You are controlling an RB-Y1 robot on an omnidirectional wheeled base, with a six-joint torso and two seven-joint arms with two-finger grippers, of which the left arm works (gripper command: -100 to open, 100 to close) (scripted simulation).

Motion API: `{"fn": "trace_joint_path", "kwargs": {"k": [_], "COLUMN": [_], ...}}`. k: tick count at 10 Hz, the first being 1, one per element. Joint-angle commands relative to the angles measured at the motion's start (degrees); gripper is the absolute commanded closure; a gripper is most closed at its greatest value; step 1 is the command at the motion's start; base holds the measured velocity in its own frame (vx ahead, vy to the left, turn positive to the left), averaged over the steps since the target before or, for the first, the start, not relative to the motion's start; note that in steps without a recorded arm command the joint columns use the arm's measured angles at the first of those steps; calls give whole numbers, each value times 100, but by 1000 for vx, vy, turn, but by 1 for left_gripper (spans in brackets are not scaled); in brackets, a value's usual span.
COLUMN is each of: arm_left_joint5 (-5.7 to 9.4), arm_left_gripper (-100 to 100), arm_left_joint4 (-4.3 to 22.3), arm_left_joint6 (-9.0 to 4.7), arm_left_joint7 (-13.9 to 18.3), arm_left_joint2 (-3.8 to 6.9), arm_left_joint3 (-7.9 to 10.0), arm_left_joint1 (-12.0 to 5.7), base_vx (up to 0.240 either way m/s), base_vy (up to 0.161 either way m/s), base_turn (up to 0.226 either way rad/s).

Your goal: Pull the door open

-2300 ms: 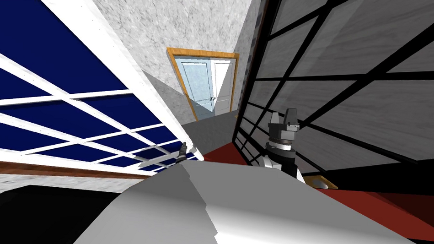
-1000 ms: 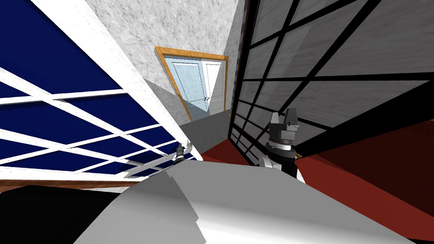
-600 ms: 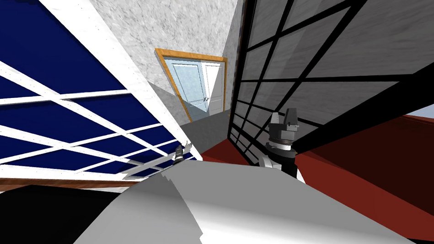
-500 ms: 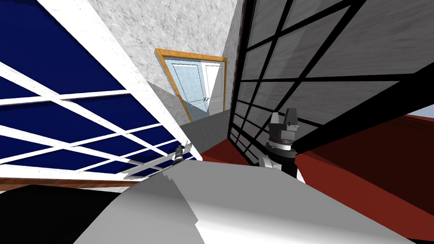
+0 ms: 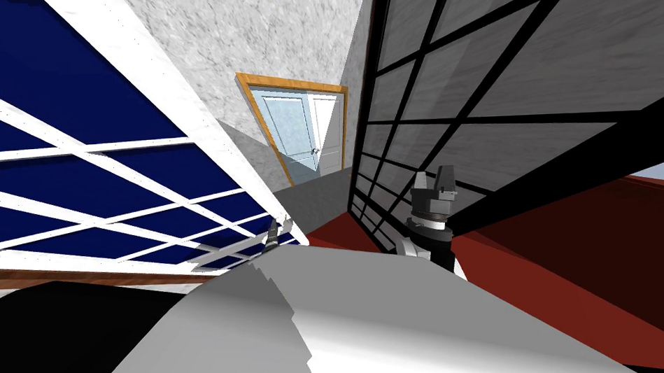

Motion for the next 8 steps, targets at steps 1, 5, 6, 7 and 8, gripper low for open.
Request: {"fn": "trace_joint_path", "kwargs": {"k": [1,5,6,7,8], "arm_left_joint5": [-43,-281,-281,-366,-453], "arm_left_gripper": [-100,-100,-100,-100,-100], "arm_left_joint4": [55,122,122,146,171], "arm_left_joint6": [-41,-157,-157,-198,-241], "arm_left_joint7": [-191,-864,-894,-1125,-1270], "arm_left_joint2": [21,76,76,96,116], "arm_left_joint3": [19,119,119,155,191], "arm_left_joint1": [-4,85,85,118,150], "base_vx": [-6,-4,-2,-9,-8], "base_vy": [-28,-36,-25,-35,-52], "base_turn": [11,13,9,18,25]}}
